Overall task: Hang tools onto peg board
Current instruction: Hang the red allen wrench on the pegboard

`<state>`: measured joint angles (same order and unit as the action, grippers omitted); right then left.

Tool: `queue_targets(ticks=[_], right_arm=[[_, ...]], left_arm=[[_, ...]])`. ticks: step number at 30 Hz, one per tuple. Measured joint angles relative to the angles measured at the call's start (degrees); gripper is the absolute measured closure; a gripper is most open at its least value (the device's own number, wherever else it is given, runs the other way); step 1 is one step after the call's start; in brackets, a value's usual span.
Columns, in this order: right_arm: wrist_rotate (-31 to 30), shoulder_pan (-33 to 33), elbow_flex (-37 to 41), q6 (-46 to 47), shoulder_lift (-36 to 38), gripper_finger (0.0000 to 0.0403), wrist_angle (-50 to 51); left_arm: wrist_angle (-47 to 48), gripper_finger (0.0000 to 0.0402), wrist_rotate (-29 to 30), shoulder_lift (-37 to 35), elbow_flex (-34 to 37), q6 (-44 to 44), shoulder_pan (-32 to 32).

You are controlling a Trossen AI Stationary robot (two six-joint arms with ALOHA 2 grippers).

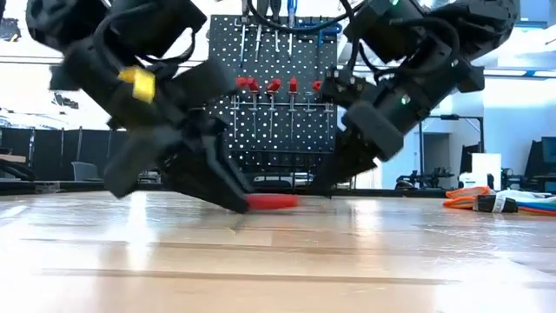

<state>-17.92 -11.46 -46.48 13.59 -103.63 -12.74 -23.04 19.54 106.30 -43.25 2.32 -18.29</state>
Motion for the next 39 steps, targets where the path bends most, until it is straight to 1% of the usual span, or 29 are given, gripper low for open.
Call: queue_targets(ticks=[2, 4, 6, 8, 11, 13, 15, 17, 20, 22, 25, 28, 30, 32, 39], right_arm=[[-0.1, 0.0, 0.0, 0.4, 0.8, 0.029, -0.4], [-0.1, -0.2, 0.0, 0.6, 1.5, 0.029, -1.4], [-0.1, -0.4, 0.0, 1.4, 1.7, 0.029, -4.0], [0.3, -0.5, 0.0, 2.4, 1.3, 0.029, -7.8], [4.0, -0.2, 0.0, 3.5, -0.4, 0.0287, -17.0], [7.0, 0.1, 0.0, 3.5, -1.7, 0.0275, -23.4], [9.0, 0.4, 0.0, 3.1, -2.5, 0.0254, -28.0], [9.1, 1.1, 0.0, 3.6, -2.5, 0.0229, -29.1], [9.1, 2.4, 0.0, 5.6, -2.5, 0.0198, -30.9], [10.7, 3.1, 0.0, 5.9, -2.5, 0.0186, -33.0], [12.2, 3.7, -0.7, 6.7, -2.5, 0.0184, -34.7], [12.7, 3.9, -1.8, 7.1, -2.6, 0.0198, -34.2], [14.8, 4.1, -2.7, 7.2, -2.6, 0.0216, -34.1], [16.2, 4.2, -3.6, 7.4, -2.5, 0.0239, -32.5], [16.3, 4.2, -4.0, 7.6, -2.6, 0.0332, -29.7]], left_arm=[[5.1, 0.0331, 10.3, -2.8, 0.3, 1.5, -1.3], [9.7, 0.0331, 22.1, -5.6, 0.3, 3.3, -3.5], [12.8, 0.0331, 32.8, -8.1, 0.3, 5.0, -6.0], [13.7, 0.0331, 40.2, -9.4, 0.3, 7.7, -8.2], [11.6, 0.0331, 46.4, -9.8, 0.3, 12.9, -11.3], [9.6, 0.0331, 48.4, -9.8, 0.2, 15.9, -12.9], [7.9, 0.0331, 49.4, -9.6, 0.2, 17.5, -14.0], [6.9, 0.0331, 51.3, -9.5, 0.2, 18.9, -14.8], [6.2, 0.0331, 52.1, -9.6, 0.2, 20.0, -15.6], [5.6, 0.0331, 52.4, -9.6, 0.2, 20.7, -15.8], [5.7, 0.0331, 52.2, -9.6, 0.2, 21.0, -15.8], [5.6, 0.0331, 52.1, -9.6, 0.2, 21.0, -15.8], [5.6, 0.0331, 52.0, -9.6, 0.2, 21.0, -15.8], [5.5, 0.0331, 51.9, -9.6, 0.2, 20.6, -15.8], [5.4, 0.0331, 51.4, -9.6, 0.2, 20.6, -15.9]])
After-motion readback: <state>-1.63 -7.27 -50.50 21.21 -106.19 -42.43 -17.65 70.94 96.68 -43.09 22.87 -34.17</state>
